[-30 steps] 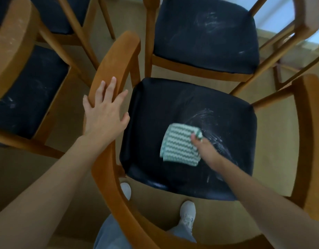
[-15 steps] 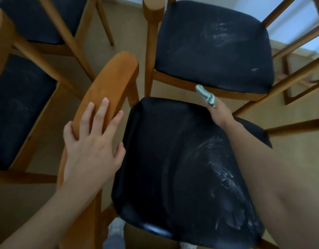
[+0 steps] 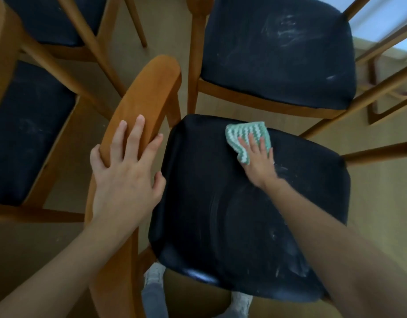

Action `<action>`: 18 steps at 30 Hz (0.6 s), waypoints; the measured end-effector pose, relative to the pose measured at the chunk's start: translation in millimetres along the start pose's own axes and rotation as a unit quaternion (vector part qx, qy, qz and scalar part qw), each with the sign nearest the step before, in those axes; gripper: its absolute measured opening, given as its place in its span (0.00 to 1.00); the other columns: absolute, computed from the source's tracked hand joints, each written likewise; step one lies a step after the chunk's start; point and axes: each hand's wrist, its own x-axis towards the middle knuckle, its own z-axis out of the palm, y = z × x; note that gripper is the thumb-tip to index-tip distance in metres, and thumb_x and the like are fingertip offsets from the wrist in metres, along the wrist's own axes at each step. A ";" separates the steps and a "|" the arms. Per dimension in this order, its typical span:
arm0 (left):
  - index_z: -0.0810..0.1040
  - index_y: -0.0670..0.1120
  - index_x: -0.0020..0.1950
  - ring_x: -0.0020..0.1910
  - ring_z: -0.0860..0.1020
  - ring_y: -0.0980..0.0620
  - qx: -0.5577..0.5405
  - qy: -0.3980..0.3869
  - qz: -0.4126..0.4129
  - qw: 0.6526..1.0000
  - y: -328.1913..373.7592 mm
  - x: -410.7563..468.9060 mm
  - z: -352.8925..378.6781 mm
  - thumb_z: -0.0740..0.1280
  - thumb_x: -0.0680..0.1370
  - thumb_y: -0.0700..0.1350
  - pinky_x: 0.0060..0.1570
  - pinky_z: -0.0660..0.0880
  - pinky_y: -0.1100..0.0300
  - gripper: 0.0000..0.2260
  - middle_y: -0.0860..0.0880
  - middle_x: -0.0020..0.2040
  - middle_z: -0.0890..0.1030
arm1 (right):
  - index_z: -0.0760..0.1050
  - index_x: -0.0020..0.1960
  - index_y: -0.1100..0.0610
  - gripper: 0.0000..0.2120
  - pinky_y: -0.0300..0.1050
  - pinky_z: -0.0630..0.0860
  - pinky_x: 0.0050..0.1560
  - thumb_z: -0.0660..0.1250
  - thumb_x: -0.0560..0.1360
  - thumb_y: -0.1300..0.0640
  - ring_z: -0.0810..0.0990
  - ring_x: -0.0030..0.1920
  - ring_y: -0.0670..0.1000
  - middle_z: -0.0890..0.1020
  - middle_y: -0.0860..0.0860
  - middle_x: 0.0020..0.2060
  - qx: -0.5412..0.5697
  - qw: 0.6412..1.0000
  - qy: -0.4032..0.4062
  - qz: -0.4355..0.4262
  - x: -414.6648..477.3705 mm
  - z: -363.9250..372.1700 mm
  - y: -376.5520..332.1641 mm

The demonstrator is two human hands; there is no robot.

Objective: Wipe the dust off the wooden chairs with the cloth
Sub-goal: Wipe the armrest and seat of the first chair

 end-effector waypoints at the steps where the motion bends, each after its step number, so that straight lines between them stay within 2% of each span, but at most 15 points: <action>1: 0.66 0.49 0.72 0.74 0.53 0.42 -0.002 -0.001 -0.002 1.000 -0.3 -0.1 0.4 0.62 0.74 0.52 0.62 0.59 0.33 0.26 0.43 0.76 0.55 | 0.39 0.77 0.46 0.31 0.59 0.34 0.71 0.54 0.82 0.52 0.34 0.75 0.56 0.37 0.49 0.76 -0.012 1.000 -0.011 -0.019 -18.2 11.4 -7.8; 4: 0.64 0.50 0.73 0.74 0.52 0.43 -0.009 -0.009 -0.003 1.000 0.2 -0.7 -0.4 0.66 0.74 0.51 0.63 0.58 0.34 0.28 0.44 0.77 0.53 | 0.33 0.75 0.48 0.35 0.59 0.31 0.70 0.56 0.80 0.54 0.27 0.71 0.54 0.30 0.47 0.72 -0.025 0.995 -0.058 -0.073 -81.9 47.6 -31.5; 7: 0.63 0.51 0.74 0.75 0.50 0.43 -0.014 -0.011 -0.005 1.000 1.8 -1.6 -4.0 0.64 0.75 0.51 0.64 0.56 0.34 0.27 0.45 0.77 0.51 | 0.30 0.71 0.46 0.37 0.58 0.30 0.71 0.57 0.79 0.56 0.24 0.68 0.55 0.28 0.46 0.69 -0.018 0.987 -0.110 -0.115 -143.9 74.0 -41.9; 11: 0.59 0.52 0.75 0.76 0.46 0.45 -0.021 -0.024 -0.010 0.999 2.5 0.3 -6.5 0.61 0.77 0.52 0.66 0.54 0.35 0.27 0.47 0.78 0.47 | 0.30 0.71 0.41 0.37 0.48 0.18 0.62 0.54 0.79 0.63 0.23 0.68 0.55 0.28 0.47 0.70 -0.061 0.968 -0.180 -0.165 -207.0 93.9 -44.6; 13: 0.58 0.52 0.75 0.76 0.44 0.45 -0.027 -0.029 -0.010 0.999 2.9 1.4 -7.4 0.60 0.77 0.52 0.67 0.52 0.35 0.27 0.48 0.78 0.46 | 0.33 0.73 0.42 0.36 0.47 0.18 0.63 0.53 0.79 0.63 0.24 0.68 0.54 0.29 0.46 0.70 -0.081 0.957 -0.208 -0.186 -226.1 98.5 -41.6; 15: 0.57 0.52 0.75 0.76 0.43 0.45 -0.032 -0.035 -0.009 0.999 2.6 2.1 -8.7 0.60 0.77 0.52 0.68 0.51 0.35 0.27 0.48 0.78 0.45 | 0.38 0.76 0.43 0.33 0.49 0.22 0.66 0.53 0.80 0.61 0.25 0.69 0.52 0.30 0.44 0.70 -0.102 0.942 -0.243 -0.208 -240.3 101.6 -35.8; 18: 0.57 0.52 0.75 0.76 0.43 0.45 -0.038 -0.036 -0.007 0.999 2.1 1.9 -10.4 0.61 0.78 0.52 0.68 0.51 0.35 0.27 0.48 0.78 0.45 | 0.43 0.77 0.44 0.30 0.47 0.25 0.66 0.54 0.81 0.57 0.29 0.70 0.47 0.36 0.43 0.73 -0.104 0.921 -0.297 -0.229 -256.7 104.8 -25.8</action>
